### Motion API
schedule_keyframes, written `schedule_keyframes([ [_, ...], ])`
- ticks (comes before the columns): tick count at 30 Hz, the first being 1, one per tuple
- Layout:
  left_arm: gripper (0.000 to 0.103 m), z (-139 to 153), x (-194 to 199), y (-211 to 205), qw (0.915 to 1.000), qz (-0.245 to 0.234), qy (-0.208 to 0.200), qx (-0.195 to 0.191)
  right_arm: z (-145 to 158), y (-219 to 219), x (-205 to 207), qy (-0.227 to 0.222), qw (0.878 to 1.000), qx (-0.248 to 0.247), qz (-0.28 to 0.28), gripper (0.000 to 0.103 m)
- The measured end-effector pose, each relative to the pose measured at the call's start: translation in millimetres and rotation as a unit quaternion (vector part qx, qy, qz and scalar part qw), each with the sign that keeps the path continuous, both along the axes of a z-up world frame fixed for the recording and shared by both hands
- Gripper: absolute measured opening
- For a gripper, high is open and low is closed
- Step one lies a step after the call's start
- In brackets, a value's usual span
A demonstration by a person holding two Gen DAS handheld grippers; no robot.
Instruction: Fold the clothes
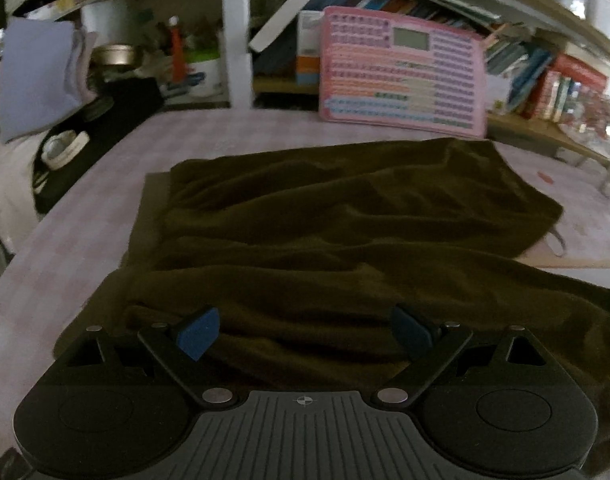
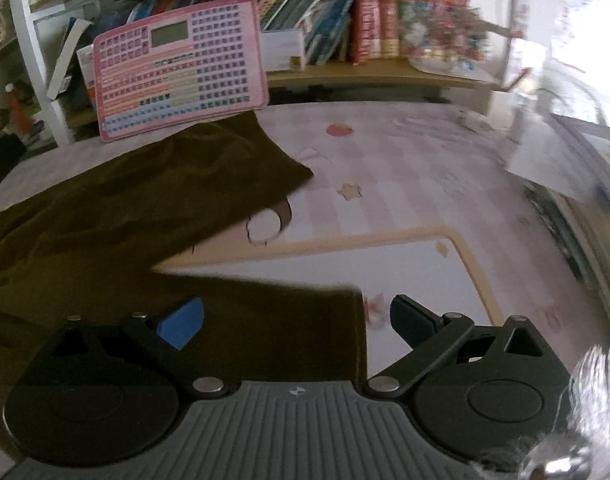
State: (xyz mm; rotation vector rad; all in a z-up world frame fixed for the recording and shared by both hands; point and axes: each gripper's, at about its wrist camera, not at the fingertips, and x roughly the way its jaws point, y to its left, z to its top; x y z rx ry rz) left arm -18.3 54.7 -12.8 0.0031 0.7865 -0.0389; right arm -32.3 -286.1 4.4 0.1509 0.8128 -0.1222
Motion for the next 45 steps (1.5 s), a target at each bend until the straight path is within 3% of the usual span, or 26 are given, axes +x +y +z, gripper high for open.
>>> schedule_keyframes([
  [5,0.095,13.9,22.5,6.0,0.9997,0.015,-0.007,0.018,-5.7,-29.5,55.6,-0.003,0.997,0.032,0.066,0.1],
  [9,0.095,28.0,53.8,13.2,0.9985,0.011,-0.024,0.049,-0.6,-46.8,113.7,-0.014,0.992,0.02,0.121,0.1],
  [15,0.095,38.7,98.4,24.4,0.9962,-0.01,-0.036,0.079,1.7,-70.3,204.1,-0.024,0.979,0.013,0.203,0.1],
  [19,0.095,31.6,124.2,31.8,0.9944,-0.005,-0.019,0.103,-1.3,-67.5,255.1,-0.015,0.967,0.022,0.254,0.099],
  [22,0.095,25.5,141.4,41.6,0.9941,0.002,-0.007,0.108,-3.9,-62.6,287.5,-0.011,0.96,0.033,0.279,0.096],
  [25,0.094,21.0,159.7,52.9,0.9952,-0.002,0.003,0.098,-8.7,-53.8,312.9,-0.013,0.956,0.037,0.29,0.081],
  [28,0.081,14.4,178.4,59.6,0.9947,-0.012,0.014,0.101,-16.9,-47.1,331.0,-0.009,0.956,0.03,0.293,0.065],
  [30,0.064,7.4,186.9,61.9,0.9937,-0.022,0.027,0.107,-22.6,-44.1,339.7,-0.002,0.954,0.028,0.298,0.062],
  [32,0.059,-0.1,194.6,63.7,0.9922,-0.033,0.043,0.112,-28.3,-41.7,346.3,0.006,0.952,0.027,0.306,0.061],
  [38,0.059,-22.0,215.9,69.5,0.986,-0.063,0.086,0.128,-36.2,-39.6,355.0,0.024,0.944,0.021,0.33,0.058],
  [45,0.064,-26.3,222.9,78.1,0.9853,-0.079,0.097,0.117,-43.2,-40.2,357.4,0.038,0.942,0.018,0.334,0.05],
])
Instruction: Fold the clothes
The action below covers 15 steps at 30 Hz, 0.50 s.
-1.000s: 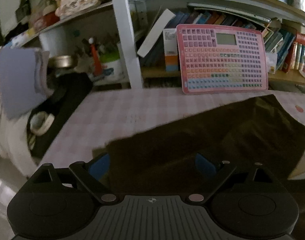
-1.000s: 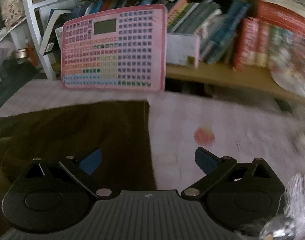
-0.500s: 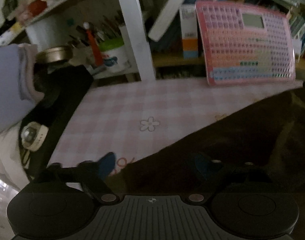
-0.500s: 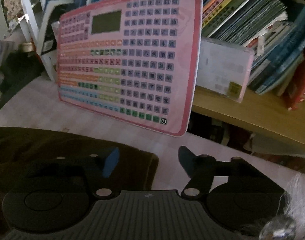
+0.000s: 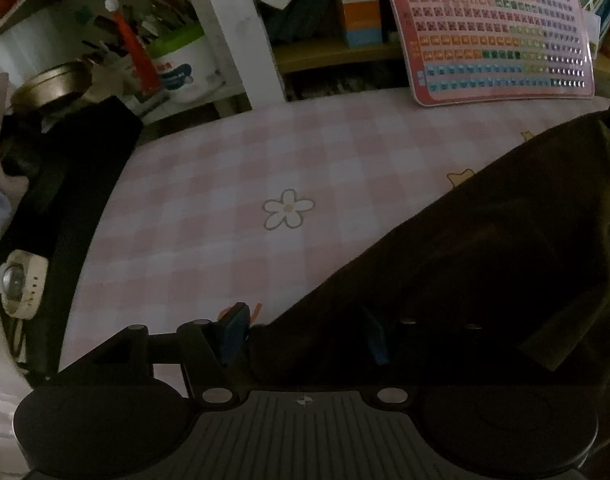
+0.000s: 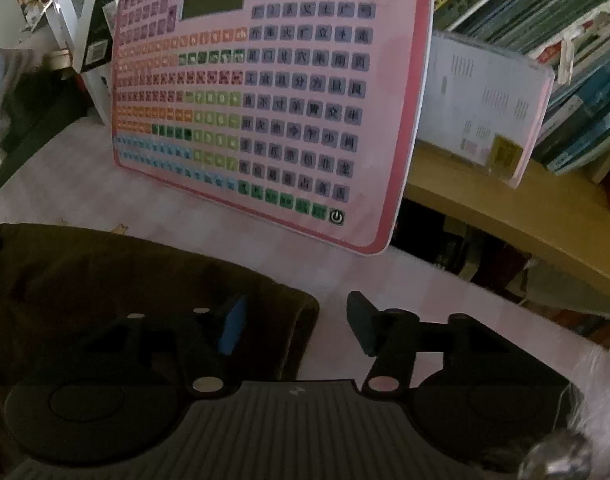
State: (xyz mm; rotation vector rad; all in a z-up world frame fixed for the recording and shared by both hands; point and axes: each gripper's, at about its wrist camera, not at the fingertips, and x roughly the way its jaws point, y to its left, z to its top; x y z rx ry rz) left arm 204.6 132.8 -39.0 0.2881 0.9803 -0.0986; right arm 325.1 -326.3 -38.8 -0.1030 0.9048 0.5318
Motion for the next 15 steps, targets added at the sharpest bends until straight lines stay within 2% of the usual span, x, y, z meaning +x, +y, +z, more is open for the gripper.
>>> schedule_keyframes([
  [4,0.066,-0.2,3.9,5.9,0.9999,-0.006,0.007,-0.011,-0.9,3.5,-0.2,-0.004,1.0,-0.011,0.008,0.048],
  [6,0.071,-0.6,5.6,8.4,0.9998,-0.006,0.01,-0.017,-1.4,5.2,-0.3,-0.006,1.0,-0.016,0.012,0.046],
  [11,0.071,-1.0,10.1,13.9,0.9991,-0.007,0.021,-0.035,-2.0,9.2,0.4,-0.007,0.999,-0.024,0.021,0.036],
  [15,0.059,-0.4,13.9,17.3,0.9976,-0.013,0.04,-0.055,-1.9,11.8,1.9,-0.006,0.999,-0.024,0.028,0.024],
])
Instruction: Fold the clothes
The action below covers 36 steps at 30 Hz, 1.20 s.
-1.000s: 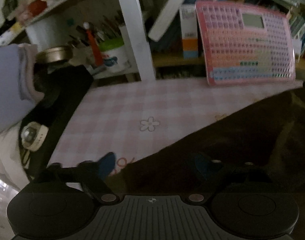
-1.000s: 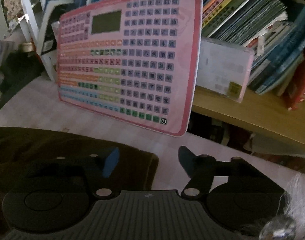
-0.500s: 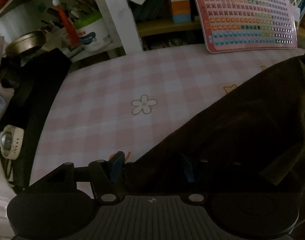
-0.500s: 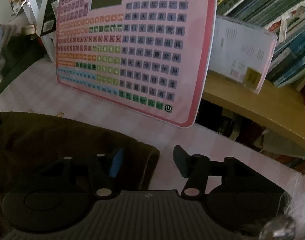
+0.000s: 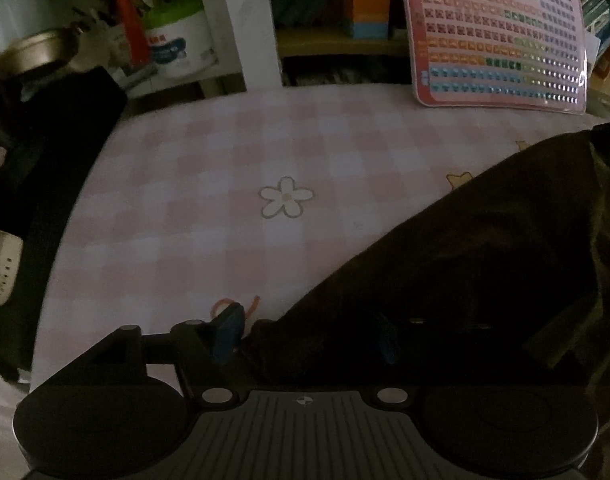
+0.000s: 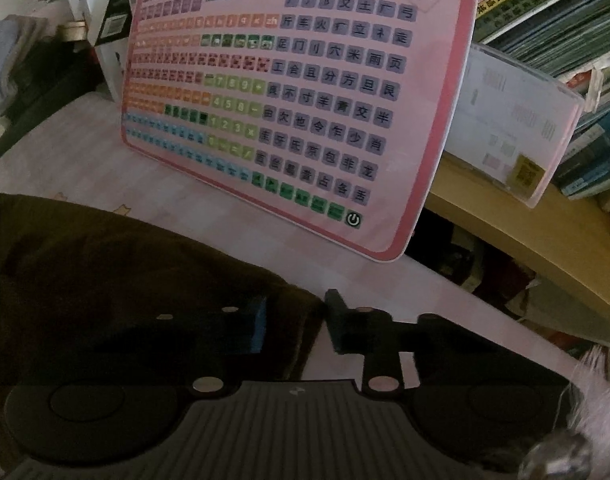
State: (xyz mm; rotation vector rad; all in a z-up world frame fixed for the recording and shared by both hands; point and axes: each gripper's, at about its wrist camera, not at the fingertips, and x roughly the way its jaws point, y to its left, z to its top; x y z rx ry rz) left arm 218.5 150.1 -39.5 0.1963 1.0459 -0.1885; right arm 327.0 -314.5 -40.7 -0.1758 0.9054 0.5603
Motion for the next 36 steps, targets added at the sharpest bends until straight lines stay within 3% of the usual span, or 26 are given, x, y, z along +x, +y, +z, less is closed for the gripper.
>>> schedule_keyframes([
  [1,0.056,0.1,1.0,0.9,1.0,-0.001,0.005,-0.005,0.0,0.7,0.4,0.0,1.0,0.0,0.002,0.02],
  [5,0.018,2.3,3.5,-5.2,0.9991,-0.028,0.028,-0.018,3.1,0.2,-2.9,-0.006,1.0,-0.003,-0.006,0.01],
  [9,0.004,7.1,1.3,-20.1,0.9988,-0.037,0.018,0.026,20.5,-3.8,-17.6,-0.036,0.999,-0.001,-0.024,0.009],
  [11,0.003,18.0,-1.3,-22.3,0.9986,-0.033,-0.009,0.04,34.8,-6.9,-29.1,-0.061,0.998,0.002,-0.035,0.009],
  [13,0.003,35.2,-6.2,-21.9,0.998,-0.035,-0.043,0.031,49.1,-10.1,-40.5,-0.085,0.995,0.005,-0.047,0.009],
  [17,0.003,65.5,-29.8,-24.3,0.9924,-0.077,-0.092,0.026,77.1,-16.5,-65.8,-0.133,0.989,0.011,-0.071,0.009],
  [25,0.003,107.9,-102.7,-32.6,0.9674,-0.161,-0.192,0.036,110.1,-31.3,-207.8,-0.188,0.974,0.026,-0.124,0.009],
  [32,0.002,112.2,-183.8,-28.5,0.9389,-0.233,-0.247,0.057,137.2,-43.3,-332.4,-0.233,0.957,0.039,-0.17,0.009],
  [34,0.002,104.5,-206.5,-22.7,0.9347,-0.246,-0.25,0.057,126.4,-35.6,-372.6,-0.221,0.958,0.033,-0.178,0.009],
  [36,0.003,94.1,-223.4,-14.9,0.9361,-0.246,-0.247,0.046,114.7,-26.9,-412.2,-0.208,0.96,0.027,-0.186,0.009],
])
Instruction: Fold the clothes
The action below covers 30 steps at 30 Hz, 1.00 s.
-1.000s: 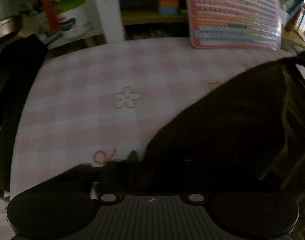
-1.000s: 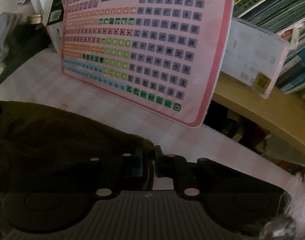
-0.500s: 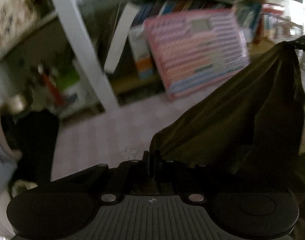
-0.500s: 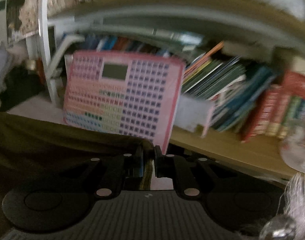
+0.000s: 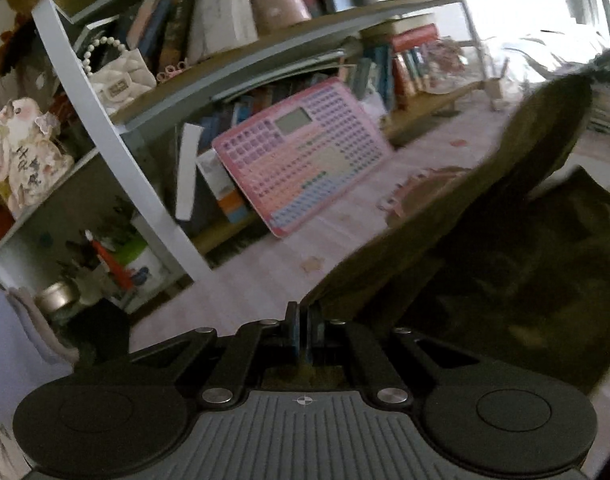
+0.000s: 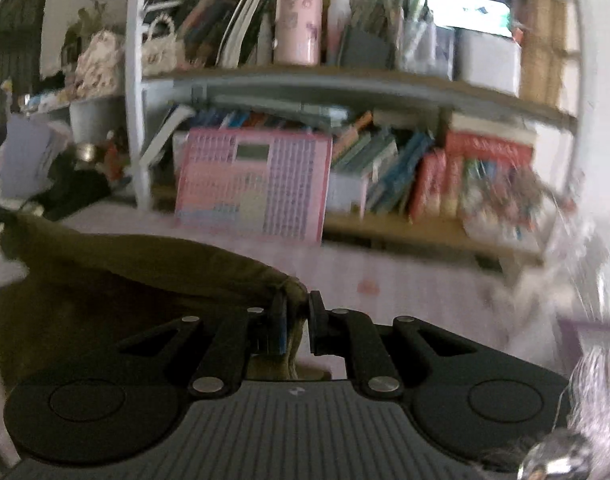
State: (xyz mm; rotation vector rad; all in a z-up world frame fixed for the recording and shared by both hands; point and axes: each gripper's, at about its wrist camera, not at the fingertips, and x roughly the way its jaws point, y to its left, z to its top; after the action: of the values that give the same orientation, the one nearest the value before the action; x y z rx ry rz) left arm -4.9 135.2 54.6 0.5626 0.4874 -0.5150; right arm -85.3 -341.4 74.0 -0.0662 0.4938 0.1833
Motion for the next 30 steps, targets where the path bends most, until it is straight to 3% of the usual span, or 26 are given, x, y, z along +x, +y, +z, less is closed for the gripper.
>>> schedule_keyframes([
  [2,0.009,-10.6,-15.8,8.0,0.9999,0.0,0.007,-0.012,-19.8,14.3,-31.9,0.03,1.0,-0.006,-0.006,0.009],
  [6,0.019,-21.3,-28.9,30.7,0.9905,0.058,0.064,-0.107,-58.2,36.4,-79.8,0.094,0.995,-0.022,-0.035,0.011],
  [7,0.02,-23.7,-31.7,36.5,0.9852,0.074,0.079,-0.133,-64.7,39.1,-86.6,0.108,0.993,-0.019,-0.05,0.013],
  [9,0.036,-28.6,-37.4,48.1,0.9715,0.105,0.109,-0.183,-77.0,43.8,-100.3,0.134,0.987,-0.012,-0.083,0.018],
  [11,0.047,-33.4,-43.1,59.8,0.9532,0.136,0.138,-0.232,-80.7,43.3,-113.0,0.136,0.983,0.022,-0.12,0.034],
  [12,0.048,-35.9,-45.9,65.6,0.9425,0.151,0.153,-0.256,-80.4,41.7,-118.6,0.142,0.979,0.045,-0.137,0.035],
  [15,0.048,-43.1,-54.5,83.0,0.9038,0.195,0.195,-0.327,-80.2,36.3,-131.4,0.166,0.96,0.139,-0.177,0.041],
  [17,0.05,-48.0,-60.1,94.7,0.8728,0.223,0.222,-0.373,-83.1,33.3,-133.2,0.179,0.94,0.216,-0.195,0.048],
  [18,0.055,-53.4,-57.2,97.3,0.8498,0.239,0.238,-0.405,-84.8,31.9,-133.7,0.185,0.927,0.257,-0.204,0.049],
  [19,0.057,-60.4,-51.1,98.2,0.8215,0.256,0.255,-0.442,-87.2,30.8,-132.5,0.186,0.909,0.307,-0.213,0.05],
  [22,0.057,-81.4,-33.1,101.1,0.7237,0.3,0.3,-0.544,-97.2,27.0,-125.6,0.183,0.847,0.432,-0.249,0.051],
  [23,0.057,-86.0,-27.6,100.7,0.7041,0.311,0.305,-0.561,-101.8,25.1,-122.6,0.182,0.824,0.47,-0.261,0.052],
  [26,0.057,-95.8,-12.7,97.8,0.6737,0.338,0.308,-0.581,-115.8,19.4,-117.2,0.173,0.757,0.554,-0.298,0.052],
  [29,0.053,-102.6,-4.2,99.0,0.661,0.365,0.31,-0.578,-128.9,13.3,-113.5,0.17,0.71,0.598,-0.332,0.052],
  [30,0.053,-103.5,-2.9,100.0,0.658,0.372,0.306,-0.579,-132.0,10.0,-112.9,0.172,0.7,0.604,-0.341,0.051],
])
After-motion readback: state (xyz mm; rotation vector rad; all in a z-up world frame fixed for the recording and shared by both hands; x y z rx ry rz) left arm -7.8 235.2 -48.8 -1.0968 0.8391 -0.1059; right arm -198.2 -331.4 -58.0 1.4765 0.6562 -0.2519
